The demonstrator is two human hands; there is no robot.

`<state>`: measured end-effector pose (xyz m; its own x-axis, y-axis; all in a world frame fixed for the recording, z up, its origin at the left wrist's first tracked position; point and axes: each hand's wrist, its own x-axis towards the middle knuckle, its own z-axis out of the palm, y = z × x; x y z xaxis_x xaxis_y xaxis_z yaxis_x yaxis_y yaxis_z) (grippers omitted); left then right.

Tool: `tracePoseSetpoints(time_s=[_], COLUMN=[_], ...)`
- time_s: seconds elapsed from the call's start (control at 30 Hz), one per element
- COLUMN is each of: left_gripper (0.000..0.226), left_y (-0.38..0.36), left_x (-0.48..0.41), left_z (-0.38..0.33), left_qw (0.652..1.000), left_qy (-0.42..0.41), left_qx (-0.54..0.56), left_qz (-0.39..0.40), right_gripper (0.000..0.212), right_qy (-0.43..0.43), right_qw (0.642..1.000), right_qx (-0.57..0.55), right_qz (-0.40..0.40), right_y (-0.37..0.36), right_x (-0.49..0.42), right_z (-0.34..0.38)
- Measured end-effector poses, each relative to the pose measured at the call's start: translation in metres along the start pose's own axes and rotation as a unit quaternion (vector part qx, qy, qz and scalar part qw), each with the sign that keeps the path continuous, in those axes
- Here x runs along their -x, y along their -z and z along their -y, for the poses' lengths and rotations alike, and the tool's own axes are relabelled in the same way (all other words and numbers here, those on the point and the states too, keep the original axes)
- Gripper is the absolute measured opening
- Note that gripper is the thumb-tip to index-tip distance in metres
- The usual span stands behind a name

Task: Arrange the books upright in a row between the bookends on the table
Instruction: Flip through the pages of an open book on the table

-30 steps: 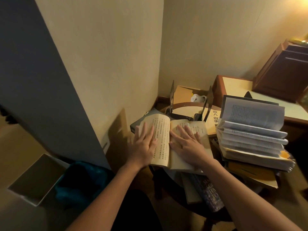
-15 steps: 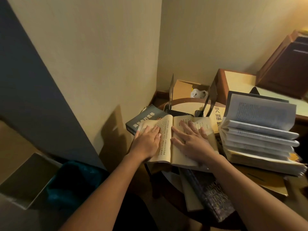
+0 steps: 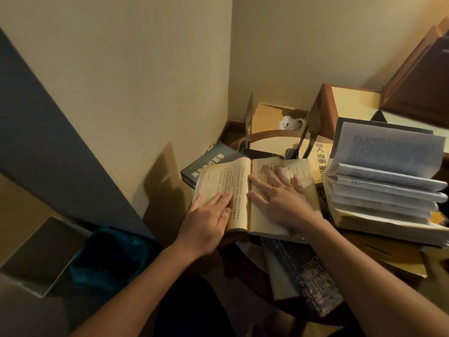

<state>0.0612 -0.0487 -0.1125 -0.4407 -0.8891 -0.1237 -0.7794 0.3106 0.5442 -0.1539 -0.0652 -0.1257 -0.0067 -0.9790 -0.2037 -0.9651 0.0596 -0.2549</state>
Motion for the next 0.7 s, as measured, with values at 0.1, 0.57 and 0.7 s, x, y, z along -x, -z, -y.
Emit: tracePoseSetpoints(time_s=[0.1,0.57,0.7], left_gripper=[0.048,0.052,0.053], left_y=[0.004,-0.026,-0.027], left_x=[-0.015,-0.063,-0.023], left_z=[-0.001,0.014,0.019], left_qw=[0.998,1.0,1.0], left_qy=[0.033,0.012,-0.015], left_qx=[0.039,0.0,-0.007], left_qz=[0.022,0.017,0.002], right_gripper=[0.06,0.06,0.06], right_qy=[-0.003,-0.004,-0.004], right_qw=[1.0,1.0,1.0], right_qx=[0.002,0.002,0.001], right_qz=[-0.007,-0.006,-0.012], right_y=[-0.003,-0.006,-0.006], right_x=[0.0,-0.002,0.0], right_z=[0.0,0.0,0.001])
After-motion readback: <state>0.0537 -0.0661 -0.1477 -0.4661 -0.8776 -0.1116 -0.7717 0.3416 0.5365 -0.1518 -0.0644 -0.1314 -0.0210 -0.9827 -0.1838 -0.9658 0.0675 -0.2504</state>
